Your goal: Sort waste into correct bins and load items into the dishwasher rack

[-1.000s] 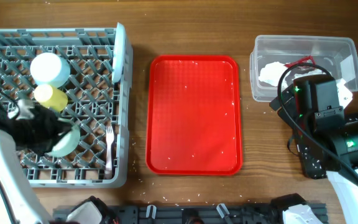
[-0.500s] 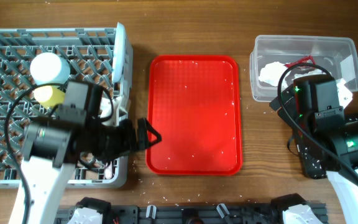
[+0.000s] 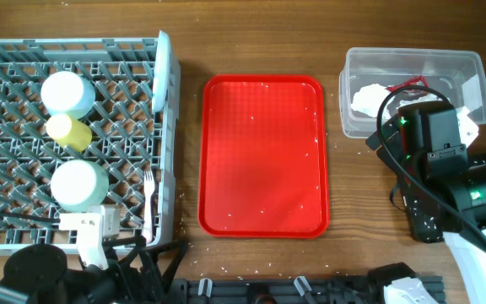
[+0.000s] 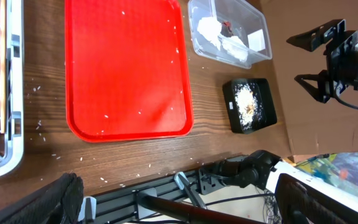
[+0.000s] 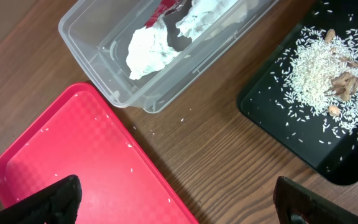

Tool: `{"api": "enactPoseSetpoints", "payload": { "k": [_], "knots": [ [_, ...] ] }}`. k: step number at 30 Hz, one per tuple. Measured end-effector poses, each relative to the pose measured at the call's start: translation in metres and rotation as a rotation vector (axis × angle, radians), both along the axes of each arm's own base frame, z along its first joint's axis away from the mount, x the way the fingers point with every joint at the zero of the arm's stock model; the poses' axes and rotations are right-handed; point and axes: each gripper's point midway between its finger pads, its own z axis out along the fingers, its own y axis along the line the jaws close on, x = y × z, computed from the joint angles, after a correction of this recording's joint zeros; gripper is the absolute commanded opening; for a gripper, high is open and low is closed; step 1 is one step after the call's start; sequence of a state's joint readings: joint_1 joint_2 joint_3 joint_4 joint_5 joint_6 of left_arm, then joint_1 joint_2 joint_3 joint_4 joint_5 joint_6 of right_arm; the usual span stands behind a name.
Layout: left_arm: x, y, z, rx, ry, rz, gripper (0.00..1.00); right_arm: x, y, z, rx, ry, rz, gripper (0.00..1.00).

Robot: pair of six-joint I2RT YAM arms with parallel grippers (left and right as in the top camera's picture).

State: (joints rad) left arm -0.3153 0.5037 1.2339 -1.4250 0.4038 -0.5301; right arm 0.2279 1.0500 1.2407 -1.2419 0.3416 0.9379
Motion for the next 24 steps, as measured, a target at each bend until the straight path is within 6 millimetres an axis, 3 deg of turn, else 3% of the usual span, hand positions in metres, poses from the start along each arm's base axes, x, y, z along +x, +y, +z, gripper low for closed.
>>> {"api": "enactPoseSetpoints", "payload": {
  "k": [4,6,10,11,13,16,19,24],
  "knots": [
    [-0.005,0.008,-0.012,0.041,0.046,0.026,1.00,0.000,0.000,0.000,0.000,0.000,0.000,1.00],
    [0.004,0.014,-0.016,0.070,0.024,0.068,1.00,0.000,0.000,0.000,0.000,0.000,0.000,1.00],
    [0.044,0.015,-0.030,0.113,-0.197,0.084,1.00,0.000,0.000,0.000,0.000,0.001,-0.001,1.00],
    [0.059,0.012,-0.032,0.122,-0.324,0.066,1.00,0.000,0.000,0.000,0.000,0.000,0.000,1.00],
    [0.072,0.011,-0.044,0.144,-0.433,0.055,1.00,0.000,0.000,0.000,0.000,0.000,0.000,1.00],
    [0.100,0.022,-0.060,0.170,-0.594,0.129,1.00,0.000,0.000,0.000,0.000,0.000,0.000,1.00],
    [0.113,0.034,-0.102,0.205,-0.533,0.185,1.00,0.000,0.000,0.000,0.000,0.000,-0.001,1.00],
    [0.127,0.063,-0.125,0.296,-0.521,0.326,1.00,0.000,0.000,0.000,0.000,0.000,-0.001,1.00]
  ]
}}
